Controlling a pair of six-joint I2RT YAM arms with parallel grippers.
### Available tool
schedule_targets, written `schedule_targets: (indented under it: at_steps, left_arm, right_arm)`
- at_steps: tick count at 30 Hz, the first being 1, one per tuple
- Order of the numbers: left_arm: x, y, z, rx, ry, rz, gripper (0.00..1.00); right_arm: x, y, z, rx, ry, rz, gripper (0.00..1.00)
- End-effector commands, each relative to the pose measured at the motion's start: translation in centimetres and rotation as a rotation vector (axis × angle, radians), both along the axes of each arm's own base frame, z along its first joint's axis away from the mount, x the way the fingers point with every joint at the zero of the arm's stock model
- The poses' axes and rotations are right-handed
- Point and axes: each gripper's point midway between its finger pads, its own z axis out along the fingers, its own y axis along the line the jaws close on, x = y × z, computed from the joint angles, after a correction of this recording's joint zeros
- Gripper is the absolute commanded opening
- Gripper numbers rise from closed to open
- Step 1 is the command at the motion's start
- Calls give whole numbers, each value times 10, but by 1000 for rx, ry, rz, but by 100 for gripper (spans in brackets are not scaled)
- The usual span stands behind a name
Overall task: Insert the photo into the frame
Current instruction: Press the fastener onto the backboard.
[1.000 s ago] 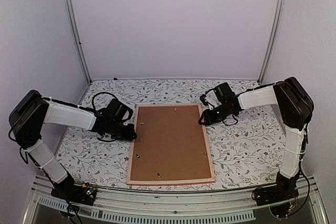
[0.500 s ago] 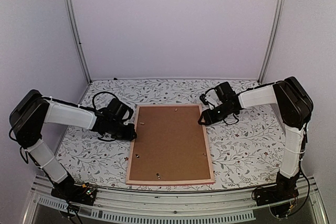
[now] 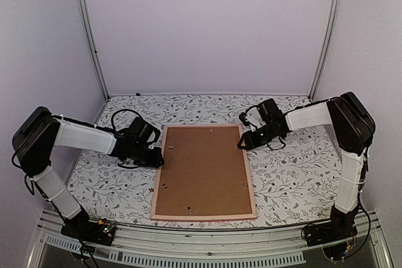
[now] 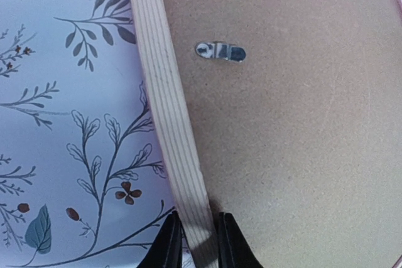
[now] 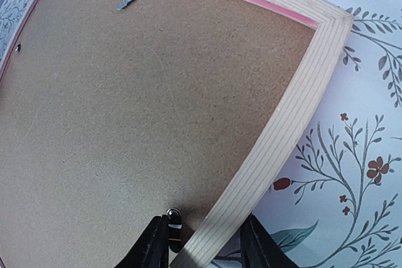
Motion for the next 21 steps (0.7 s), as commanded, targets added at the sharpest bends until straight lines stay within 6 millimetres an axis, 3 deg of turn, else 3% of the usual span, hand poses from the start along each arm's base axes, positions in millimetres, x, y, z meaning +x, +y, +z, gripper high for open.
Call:
schedule_targets:
  at_steps: [1, 16, 21]
  left_arm:
    - [-4, 2, -7, 42, 16, -59, 17]
    - [-3, 3, -5, 39, 14, -62, 17]
    - [-3, 2, -3, 32, 16, -68, 17]
  right_arm:
    - [4, -33, -20, -141, -22, -50, 37]
    - [-1, -20, -8, -95, -25, 46, 30]
    - [-2, -16, -1, -76, -30, 69, 38]
